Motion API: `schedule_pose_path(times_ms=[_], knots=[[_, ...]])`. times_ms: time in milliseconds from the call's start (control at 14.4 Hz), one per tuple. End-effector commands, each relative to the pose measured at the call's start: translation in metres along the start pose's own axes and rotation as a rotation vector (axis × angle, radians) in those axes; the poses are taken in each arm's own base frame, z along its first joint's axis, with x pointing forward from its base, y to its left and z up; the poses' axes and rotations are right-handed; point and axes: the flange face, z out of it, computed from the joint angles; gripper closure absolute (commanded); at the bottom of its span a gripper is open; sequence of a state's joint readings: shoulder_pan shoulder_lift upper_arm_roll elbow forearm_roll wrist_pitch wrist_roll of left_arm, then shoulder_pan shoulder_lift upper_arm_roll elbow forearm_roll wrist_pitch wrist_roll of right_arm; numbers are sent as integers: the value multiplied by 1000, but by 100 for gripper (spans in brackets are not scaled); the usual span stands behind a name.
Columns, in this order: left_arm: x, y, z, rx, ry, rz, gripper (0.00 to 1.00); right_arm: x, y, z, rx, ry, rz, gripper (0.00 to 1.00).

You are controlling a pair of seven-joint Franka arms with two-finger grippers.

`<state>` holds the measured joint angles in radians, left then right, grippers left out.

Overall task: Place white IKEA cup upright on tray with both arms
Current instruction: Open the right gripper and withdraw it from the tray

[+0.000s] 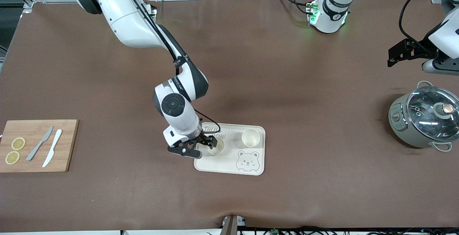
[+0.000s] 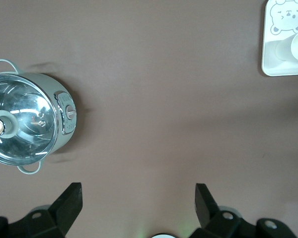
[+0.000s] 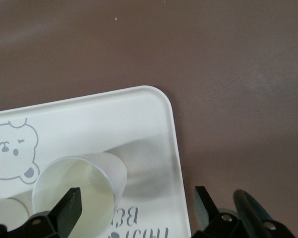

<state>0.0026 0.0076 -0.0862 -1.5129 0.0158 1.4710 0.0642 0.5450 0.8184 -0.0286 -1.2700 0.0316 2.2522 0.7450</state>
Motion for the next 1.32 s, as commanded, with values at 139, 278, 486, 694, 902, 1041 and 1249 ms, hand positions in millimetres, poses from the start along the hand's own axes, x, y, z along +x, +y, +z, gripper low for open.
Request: schedule_pose_path(times_ms=[139,278,486,694,902,1041,1249], knots=[[-1,-2,-8,22,5,-11,0,6,24,-109,-75,-63,25,0],[-1,-4,-9,24,11,-11,0,14,46,-146,-104,-93,50,0],[4,-6,-9,41,41,-12,0,30,95,-194,-143,-156,-36,0],[6,-9,-9,35,52,-25,0,47,151,-237,-158,-201,-64,0],[9,-15,-9,37,67,-51,0,54,196,-282,-197,-201,-127,0],[13,-15,2,38,47,-52,0,61,241,-312,-192,-223,-177,0],[18,-16,18,34,6,-51,0,78,311,-332,-178,-248,-209,0]])
